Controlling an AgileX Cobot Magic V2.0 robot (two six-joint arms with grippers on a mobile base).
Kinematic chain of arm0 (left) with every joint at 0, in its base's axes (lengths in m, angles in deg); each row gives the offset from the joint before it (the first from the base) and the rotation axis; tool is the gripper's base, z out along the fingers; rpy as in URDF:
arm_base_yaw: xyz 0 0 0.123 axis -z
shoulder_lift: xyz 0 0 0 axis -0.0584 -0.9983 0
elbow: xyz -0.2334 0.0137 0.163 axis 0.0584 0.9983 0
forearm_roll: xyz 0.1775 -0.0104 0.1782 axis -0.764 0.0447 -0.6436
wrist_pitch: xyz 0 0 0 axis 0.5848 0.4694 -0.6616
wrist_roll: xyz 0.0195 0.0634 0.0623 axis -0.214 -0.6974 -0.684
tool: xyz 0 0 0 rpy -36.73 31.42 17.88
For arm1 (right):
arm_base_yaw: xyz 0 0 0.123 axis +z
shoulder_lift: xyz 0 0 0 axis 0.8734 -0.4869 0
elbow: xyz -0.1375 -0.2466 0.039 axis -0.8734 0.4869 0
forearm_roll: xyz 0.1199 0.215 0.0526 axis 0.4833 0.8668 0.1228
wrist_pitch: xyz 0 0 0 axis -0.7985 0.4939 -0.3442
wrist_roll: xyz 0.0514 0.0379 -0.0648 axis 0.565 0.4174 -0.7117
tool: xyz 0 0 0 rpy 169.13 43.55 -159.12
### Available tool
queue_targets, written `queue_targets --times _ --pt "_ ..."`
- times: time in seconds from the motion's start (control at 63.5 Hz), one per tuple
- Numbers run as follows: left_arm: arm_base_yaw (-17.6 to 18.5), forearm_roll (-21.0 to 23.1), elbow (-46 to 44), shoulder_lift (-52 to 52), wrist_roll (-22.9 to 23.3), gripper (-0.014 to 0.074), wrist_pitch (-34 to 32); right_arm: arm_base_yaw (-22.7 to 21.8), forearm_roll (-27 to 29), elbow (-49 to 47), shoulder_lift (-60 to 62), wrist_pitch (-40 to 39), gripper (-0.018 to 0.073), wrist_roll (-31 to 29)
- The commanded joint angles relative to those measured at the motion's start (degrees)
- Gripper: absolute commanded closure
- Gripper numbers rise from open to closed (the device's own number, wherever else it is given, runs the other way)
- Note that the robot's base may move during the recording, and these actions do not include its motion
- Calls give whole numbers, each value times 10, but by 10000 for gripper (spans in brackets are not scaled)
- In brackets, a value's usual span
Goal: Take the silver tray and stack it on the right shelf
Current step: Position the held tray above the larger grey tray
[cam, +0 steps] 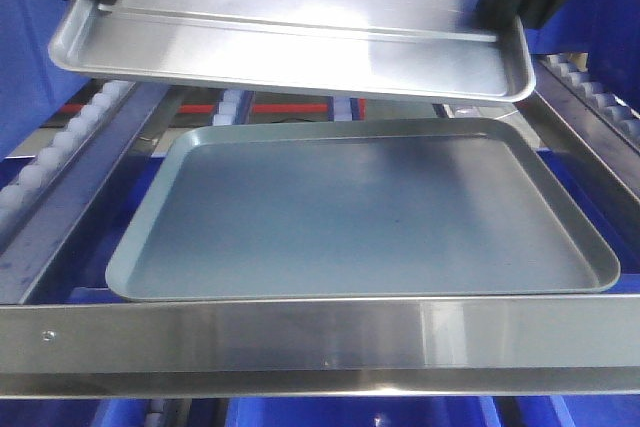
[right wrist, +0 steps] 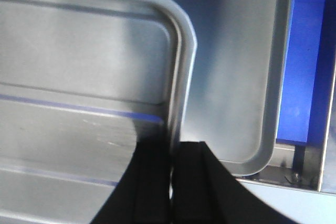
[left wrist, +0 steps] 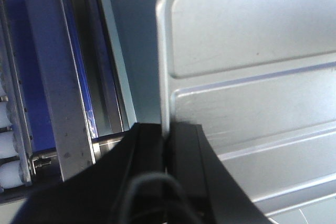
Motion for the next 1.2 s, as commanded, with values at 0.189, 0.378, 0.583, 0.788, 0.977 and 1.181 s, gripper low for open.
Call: queue_targets --times 0.189,0.378,0.583,0.788,0.977,1.181 --pt "2 -23 -19 19 -8 691 -2 -3 -34 -18 18 -17 503 -8" --pt "2 -23 -19 19 -8 691 -2 -3 -34 -18 18 -17 503 -8" --pt "2 -23 -19 19 -8 691 -2 -3 -34 -18 18 -17 503 -8" --pt "2 -23 -19 19 -8 691 -2 -3 -34 -18 18 -17 503 -8" --pt "2 -24 -19 19 -8 691 -2 -3 -35 -18 19 -33 503 -8" --pt "2 -24 -26 6 -9 691 -27 -3 -50 -18 19 -16 503 -19"
